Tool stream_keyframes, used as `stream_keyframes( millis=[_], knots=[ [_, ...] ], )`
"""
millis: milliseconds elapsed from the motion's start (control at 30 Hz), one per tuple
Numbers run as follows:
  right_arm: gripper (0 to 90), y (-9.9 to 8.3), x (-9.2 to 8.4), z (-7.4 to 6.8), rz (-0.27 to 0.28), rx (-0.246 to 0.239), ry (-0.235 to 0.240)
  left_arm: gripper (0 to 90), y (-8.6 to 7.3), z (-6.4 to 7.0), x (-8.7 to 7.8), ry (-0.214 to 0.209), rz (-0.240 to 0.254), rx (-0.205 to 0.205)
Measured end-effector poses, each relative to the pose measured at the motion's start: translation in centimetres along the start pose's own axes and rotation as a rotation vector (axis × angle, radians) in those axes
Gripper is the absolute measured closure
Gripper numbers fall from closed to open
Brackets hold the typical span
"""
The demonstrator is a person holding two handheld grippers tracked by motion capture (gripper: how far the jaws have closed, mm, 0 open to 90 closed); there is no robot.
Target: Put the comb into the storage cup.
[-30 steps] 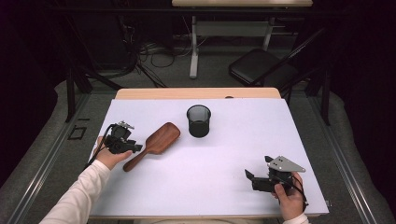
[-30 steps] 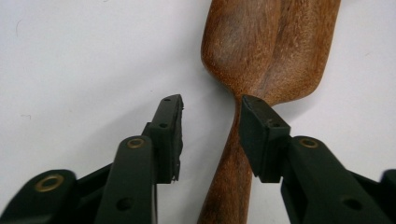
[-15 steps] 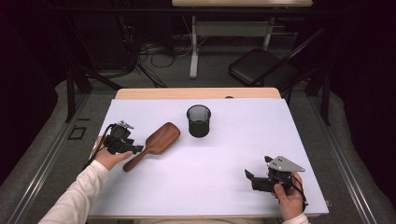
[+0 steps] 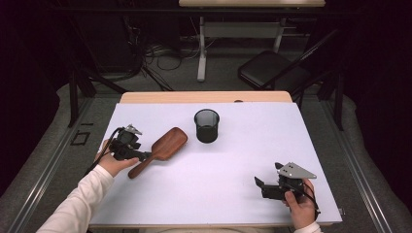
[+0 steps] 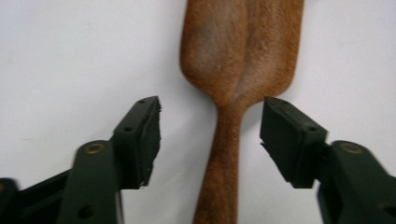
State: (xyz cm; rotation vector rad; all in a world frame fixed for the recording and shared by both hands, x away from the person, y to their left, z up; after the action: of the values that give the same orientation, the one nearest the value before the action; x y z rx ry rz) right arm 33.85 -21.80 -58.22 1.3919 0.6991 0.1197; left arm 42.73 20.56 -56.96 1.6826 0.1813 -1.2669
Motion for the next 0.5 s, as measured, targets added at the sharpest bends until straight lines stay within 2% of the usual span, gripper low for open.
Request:
stream_keyframes(
  millis=[233, 500],
  knots=[
    [9.0, 0.0, 0.0, -0.1, -0.003, -0.004, 0.004, 36.7, -0.1, 0.6, 0.7, 0.002, -0.037, 0.048],
    [9.2, -0.1, 0.0, -0.1, -0.009, -0.005, 0.007, 38.5, -0.4, 1.0, 1.6, -0.006, -0.088, 0.051]
  ],
)
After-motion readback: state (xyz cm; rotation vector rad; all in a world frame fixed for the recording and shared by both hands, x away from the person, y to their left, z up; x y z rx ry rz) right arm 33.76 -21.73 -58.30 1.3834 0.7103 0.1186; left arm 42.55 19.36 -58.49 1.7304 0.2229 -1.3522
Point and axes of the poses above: each handheld gripper's, and its own axes: x roughly forward along the jaws, y roughly out of its top, z roughly to its right, the point moved 9 cm from there along x, roughly forward along the jaws, and after that the axes turned 7 degrees about z, right-handed, at the moved point
